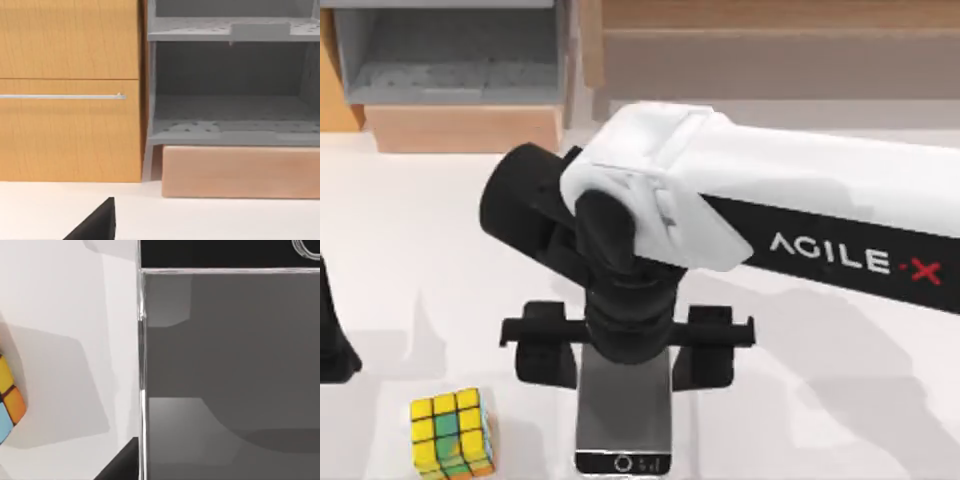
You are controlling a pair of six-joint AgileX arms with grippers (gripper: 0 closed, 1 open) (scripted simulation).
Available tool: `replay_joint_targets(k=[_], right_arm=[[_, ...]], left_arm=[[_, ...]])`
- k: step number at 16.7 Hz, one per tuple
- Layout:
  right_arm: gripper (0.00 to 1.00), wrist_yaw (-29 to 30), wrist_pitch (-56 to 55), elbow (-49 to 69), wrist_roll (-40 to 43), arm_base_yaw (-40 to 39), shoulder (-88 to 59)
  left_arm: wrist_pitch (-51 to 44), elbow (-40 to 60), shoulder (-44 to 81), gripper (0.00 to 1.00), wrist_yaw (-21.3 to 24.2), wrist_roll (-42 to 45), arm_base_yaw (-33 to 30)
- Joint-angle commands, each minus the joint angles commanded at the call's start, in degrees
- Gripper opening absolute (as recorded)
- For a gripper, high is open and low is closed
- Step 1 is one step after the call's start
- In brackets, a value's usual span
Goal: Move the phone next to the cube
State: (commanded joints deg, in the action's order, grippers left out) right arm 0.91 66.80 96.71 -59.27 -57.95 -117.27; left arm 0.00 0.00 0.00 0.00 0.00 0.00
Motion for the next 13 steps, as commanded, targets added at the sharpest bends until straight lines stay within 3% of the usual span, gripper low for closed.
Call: replay_joint_targets(k=[13], right_arm=[[0.0, -1.19, -0.23, -0.37, -1.62, -1.44, -1.91]], left_arm=[[0.0, 0.0, 0.0, 1.0, 0.0, 0.0, 0.0]])
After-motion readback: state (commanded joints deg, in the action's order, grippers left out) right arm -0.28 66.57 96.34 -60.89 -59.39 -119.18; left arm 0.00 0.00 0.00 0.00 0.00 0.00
